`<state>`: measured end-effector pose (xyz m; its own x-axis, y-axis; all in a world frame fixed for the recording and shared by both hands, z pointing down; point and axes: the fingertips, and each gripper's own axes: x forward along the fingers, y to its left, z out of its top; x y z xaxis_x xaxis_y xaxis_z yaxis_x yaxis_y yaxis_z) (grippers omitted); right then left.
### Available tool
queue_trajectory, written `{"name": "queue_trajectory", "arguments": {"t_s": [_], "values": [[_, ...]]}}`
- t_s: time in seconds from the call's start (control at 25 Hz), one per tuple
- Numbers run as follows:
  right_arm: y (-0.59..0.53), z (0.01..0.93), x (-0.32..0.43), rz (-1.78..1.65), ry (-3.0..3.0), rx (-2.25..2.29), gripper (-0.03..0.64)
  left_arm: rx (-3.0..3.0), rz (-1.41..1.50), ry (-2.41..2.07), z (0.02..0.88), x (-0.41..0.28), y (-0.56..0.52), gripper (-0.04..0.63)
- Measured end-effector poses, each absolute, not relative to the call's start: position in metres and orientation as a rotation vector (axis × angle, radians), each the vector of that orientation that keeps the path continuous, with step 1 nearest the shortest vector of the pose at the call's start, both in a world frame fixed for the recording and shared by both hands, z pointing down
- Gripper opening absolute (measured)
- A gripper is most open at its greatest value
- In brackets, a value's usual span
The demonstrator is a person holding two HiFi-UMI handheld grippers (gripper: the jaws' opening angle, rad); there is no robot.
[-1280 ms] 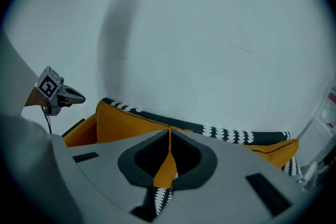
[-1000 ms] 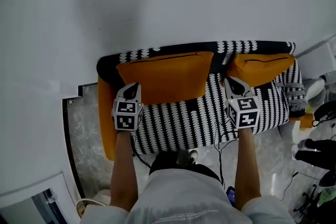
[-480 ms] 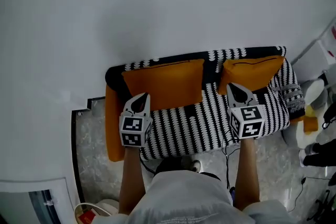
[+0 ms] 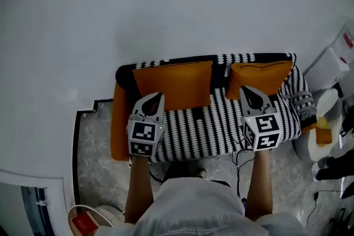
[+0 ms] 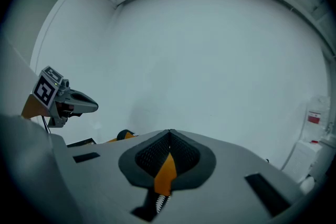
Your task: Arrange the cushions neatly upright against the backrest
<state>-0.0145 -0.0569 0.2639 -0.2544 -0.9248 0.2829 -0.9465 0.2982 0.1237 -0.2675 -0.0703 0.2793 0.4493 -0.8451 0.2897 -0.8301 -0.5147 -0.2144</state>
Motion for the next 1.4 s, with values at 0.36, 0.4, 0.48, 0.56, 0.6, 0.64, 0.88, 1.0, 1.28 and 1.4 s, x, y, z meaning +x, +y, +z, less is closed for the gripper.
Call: {"name": "queue_trajectory", "arguments": {"t_s": [0.36, 0.4, 0.48, 0.56, 0.6, 0.64, 0.88, 1.0, 1.28, 1.4], "values": [[-0.001, 0.250, -0.032, 0.006, -2.249, 1.620, 0.003, -2.601, -0.519, 1.522, 0.256, -0.267, -0.012, 0.015], [0.003, 0.250, -0.033, -0.002, -2.244, 1.608, 0.003, -2.594, -0.515, 1.521, 0.253, -0.267, -0.006, 0.015], [0.014, 0.250, -0.035, -0.008, -2.245, 1.590, 0.003, -2.584, -0.512, 1.525, 0.248, -0.266, 0.006, 0.015], [0.025, 0.251, -0.037, -0.004, -2.247, 1.578, 0.003, -2.575, -0.512, 1.539, 0.248, -0.267, 0.016, 0.015], [0.030, 0.252, -0.039, -0.002, -2.244, 1.570, 0.003, -2.572, -0.512, 1.547, 0.250, -0.269, 0.021, 0.015], [0.035, 0.254, -0.041, -0.004, -2.243, 1.562, 0.003, -2.573, -0.513, 1.554, 0.253, -0.270, 0.025, 0.015], [0.049, 0.256, -0.039, -0.008, -2.246, 1.561, 0.003, -2.584, -0.533, 1.565, 0.266, -0.268, 0.039, 0.015], [0.054, 0.258, -0.031, 0.000, -2.245, 1.579, 0.003, -2.569, -0.537, 1.589, 0.271, -0.266, 0.040, 0.015], [0.055, 0.258, -0.018, 0.023, -2.239, 1.604, 0.003, -2.568, -0.552, 1.558, 0.269, -0.251, 0.038, 0.015], [0.054, 0.261, -0.013, 0.036, -2.234, 1.603, 0.003, -2.568, -0.550, 1.550, 0.268, -0.244, 0.037, 0.015]]}}
